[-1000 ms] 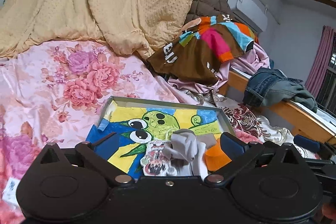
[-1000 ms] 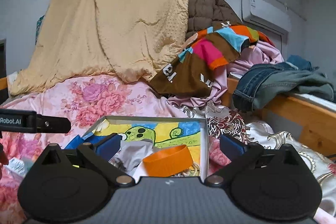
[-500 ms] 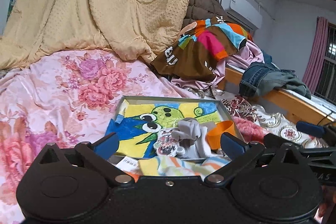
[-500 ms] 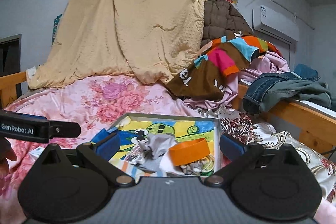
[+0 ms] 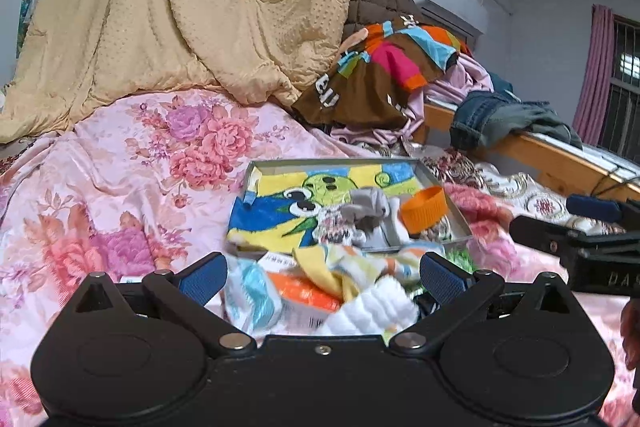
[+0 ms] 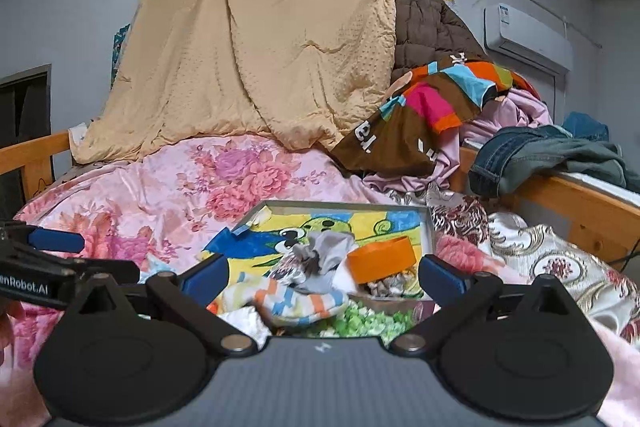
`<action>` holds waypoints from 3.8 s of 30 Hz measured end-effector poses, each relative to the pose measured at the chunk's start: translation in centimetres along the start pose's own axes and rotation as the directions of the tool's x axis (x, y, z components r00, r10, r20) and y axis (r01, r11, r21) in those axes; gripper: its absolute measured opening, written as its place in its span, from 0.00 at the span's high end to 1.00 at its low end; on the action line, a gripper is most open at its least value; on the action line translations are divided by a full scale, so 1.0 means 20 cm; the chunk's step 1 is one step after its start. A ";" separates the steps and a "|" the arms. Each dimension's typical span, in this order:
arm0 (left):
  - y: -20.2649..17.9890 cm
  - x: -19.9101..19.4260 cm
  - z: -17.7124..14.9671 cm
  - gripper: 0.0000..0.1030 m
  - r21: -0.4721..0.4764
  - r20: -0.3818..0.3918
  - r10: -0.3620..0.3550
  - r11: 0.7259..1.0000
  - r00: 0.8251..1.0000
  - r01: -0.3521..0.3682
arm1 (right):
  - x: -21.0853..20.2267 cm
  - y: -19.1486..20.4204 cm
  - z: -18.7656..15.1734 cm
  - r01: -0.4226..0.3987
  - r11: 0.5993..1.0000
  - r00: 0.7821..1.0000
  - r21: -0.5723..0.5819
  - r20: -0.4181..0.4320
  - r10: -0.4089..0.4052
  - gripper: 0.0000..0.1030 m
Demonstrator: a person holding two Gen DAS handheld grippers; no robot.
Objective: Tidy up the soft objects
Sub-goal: 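Move both tools back over the remaining pile, then grasp the white muslin cloth with the left tool while the right tool grasps the striped sock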
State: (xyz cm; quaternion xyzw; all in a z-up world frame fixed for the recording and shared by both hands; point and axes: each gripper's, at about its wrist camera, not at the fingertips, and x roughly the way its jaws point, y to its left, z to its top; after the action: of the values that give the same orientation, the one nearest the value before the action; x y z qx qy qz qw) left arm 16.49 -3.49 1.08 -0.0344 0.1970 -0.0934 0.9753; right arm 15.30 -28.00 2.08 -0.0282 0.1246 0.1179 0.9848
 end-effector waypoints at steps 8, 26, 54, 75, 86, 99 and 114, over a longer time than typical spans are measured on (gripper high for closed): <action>0.05 -0.10 -0.10 0.01 0.019 -0.032 -0.013 1.000 0.999 0.014 | -0.06 0.06 -0.07 -0.007 1.000 0.998 -0.030 -0.070 0.005 0.00; 0.10 -0.05 -0.15 0.01 0.120 -0.163 -0.025 0.992 0.986 0.045 | 0.01 0.23 -0.21 -0.060 0.984 0.974 -0.167 -0.225 0.021 0.00; 0.02 0.38 -0.26 0.01 0.279 -0.274 -0.130 0.938 0.953 0.208 | 0.33 0.32 -0.44 0.095 0.811 0.949 -0.577 -0.195 -0.250 0.01; 0.03 0.65 -0.29 0.01 0.229 -0.330 -0.246 0.916 0.911 0.330 | 0.47 0.33 -0.52 0.103 0.748 0.936 -0.656 -0.191 -0.297 0.06; 0.03 0.67 -0.30 0.01 0.186 -0.349 -0.293 0.909 0.890 0.372 | 0.48 0.34 -0.53 0.102 0.746 0.935 -0.658 -0.191 -0.297 0.13; 0.01 0.65 -0.30 0.23 0.150 -0.369 -0.339 0.897 0.866 0.415 | 0.48 0.36 -0.55 0.073 0.736 0.940 -0.673 -0.200 -0.276 0.28; 0.00 0.62 -0.28 0.62 0.066 -0.379 -0.369 0.904 0.848 0.423 | 0.47 0.40 -0.57 0.064 0.686 0.951 -0.725 -0.164 -0.263 0.59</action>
State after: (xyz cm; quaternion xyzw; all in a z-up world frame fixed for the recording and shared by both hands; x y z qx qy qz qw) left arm 25.56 -6.16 -8.82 0.0153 0.3521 -0.3119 0.8823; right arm 19.49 -19.16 -11.51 -0.4322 0.1918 0.0632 0.8789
